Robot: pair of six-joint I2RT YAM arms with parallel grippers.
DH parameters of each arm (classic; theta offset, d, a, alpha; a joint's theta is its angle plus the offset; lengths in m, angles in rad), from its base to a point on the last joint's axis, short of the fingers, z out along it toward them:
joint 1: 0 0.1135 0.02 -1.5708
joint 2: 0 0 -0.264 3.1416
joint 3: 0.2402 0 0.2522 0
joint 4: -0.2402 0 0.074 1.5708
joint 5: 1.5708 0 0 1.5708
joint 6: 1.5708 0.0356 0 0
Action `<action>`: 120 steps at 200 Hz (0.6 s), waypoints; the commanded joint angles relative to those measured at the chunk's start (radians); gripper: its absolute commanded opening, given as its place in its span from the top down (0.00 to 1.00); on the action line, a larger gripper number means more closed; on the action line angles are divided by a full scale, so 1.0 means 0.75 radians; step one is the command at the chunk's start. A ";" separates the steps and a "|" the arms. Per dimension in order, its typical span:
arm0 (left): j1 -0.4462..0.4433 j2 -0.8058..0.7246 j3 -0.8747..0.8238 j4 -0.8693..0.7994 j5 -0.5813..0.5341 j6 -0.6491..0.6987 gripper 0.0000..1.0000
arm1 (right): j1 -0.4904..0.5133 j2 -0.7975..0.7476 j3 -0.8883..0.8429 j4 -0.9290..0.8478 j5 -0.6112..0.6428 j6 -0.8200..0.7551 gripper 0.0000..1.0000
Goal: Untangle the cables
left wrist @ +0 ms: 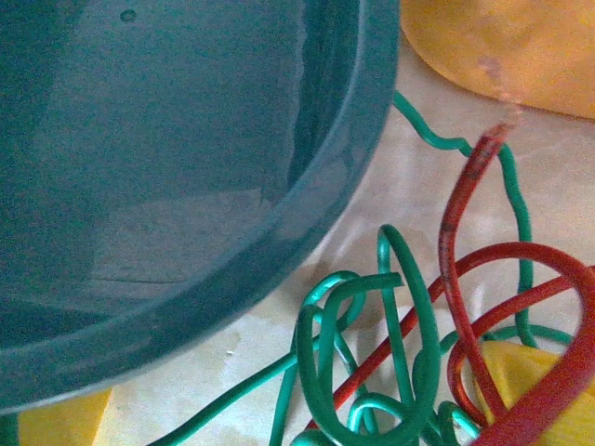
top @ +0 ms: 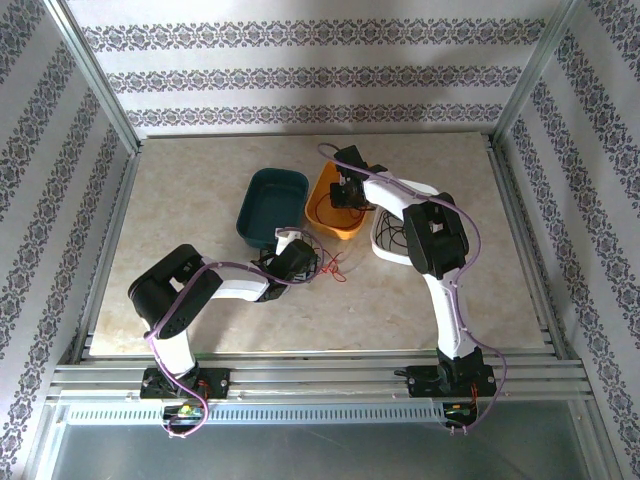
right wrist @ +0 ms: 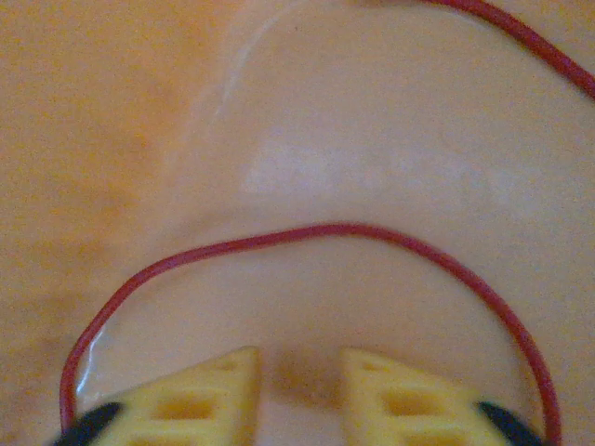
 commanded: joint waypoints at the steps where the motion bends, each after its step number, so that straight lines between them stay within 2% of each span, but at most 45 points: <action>1: 0.024 0.009 -0.023 -0.198 0.026 0.062 0.01 | -0.002 -0.143 -0.016 0.018 0.060 -0.006 0.63; 32: 0.024 -0.033 0.001 -0.198 0.028 0.077 0.01 | -0.014 -0.325 -0.108 0.073 0.123 -0.008 0.55; 72: 0.024 -0.068 0.018 -0.181 0.028 0.086 0.01 | -0.011 -0.567 -0.317 0.144 0.156 -0.042 0.53; 104: 0.026 -0.094 0.027 -0.169 0.036 0.075 0.01 | 0.028 -0.762 -0.527 0.191 0.127 -0.114 0.53; 120: 0.028 -0.107 0.033 -0.163 0.049 0.063 0.01 | 0.058 -0.865 -0.645 0.174 0.032 -0.140 0.55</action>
